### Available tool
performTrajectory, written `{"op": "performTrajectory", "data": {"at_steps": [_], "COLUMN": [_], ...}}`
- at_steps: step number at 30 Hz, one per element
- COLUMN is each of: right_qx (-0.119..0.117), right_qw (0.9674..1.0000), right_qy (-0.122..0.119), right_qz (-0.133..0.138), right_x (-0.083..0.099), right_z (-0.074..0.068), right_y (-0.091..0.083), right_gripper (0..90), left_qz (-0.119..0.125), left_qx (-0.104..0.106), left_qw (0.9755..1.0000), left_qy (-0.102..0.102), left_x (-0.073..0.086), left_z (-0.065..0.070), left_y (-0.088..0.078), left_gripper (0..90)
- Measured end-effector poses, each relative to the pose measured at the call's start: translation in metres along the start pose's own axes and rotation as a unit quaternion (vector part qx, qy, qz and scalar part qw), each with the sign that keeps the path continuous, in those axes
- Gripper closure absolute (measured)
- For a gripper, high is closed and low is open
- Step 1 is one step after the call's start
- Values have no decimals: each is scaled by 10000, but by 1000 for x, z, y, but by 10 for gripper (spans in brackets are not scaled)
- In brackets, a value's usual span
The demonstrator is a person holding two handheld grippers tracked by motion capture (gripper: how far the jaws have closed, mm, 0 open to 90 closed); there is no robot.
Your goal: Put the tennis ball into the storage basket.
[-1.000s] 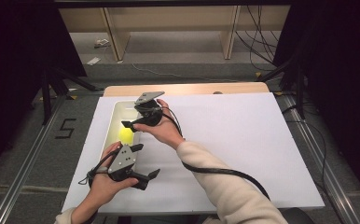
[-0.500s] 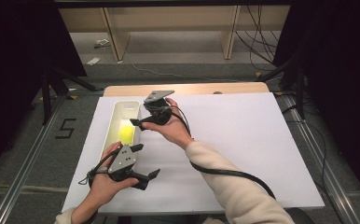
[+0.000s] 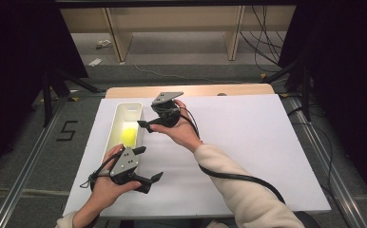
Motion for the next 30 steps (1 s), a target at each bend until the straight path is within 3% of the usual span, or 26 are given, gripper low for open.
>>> {"op": "performTrajectory", "data": {"at_steps": [22,30], "right_qx": [126,217], "right_qw": [9999,9998], "right_qy": [81,38], "right_qz": [-18,25], "right_x": [8,4], "right_z": [11,15], "right_y": [-18,-31], "right_gripper": [157,157], "left_qz": [-3,15], "left_qx": [7,-14], "left_qw": [10000,10000], "left_qy": [3,24], "left_x": [0,-1], "left_z": [0,0], "left_y": [0,0], "left_gripper": [8,8]}}
Point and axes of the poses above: each handheld gripper's, and its own axes: y roughly forward along the jaws, x roughly out of its underside, z roughly to its right, the point moved 9 cm from there along y, roughly forward along the jaws, and after that the axes turned 1 degree about -y, right-handed, at the moved point
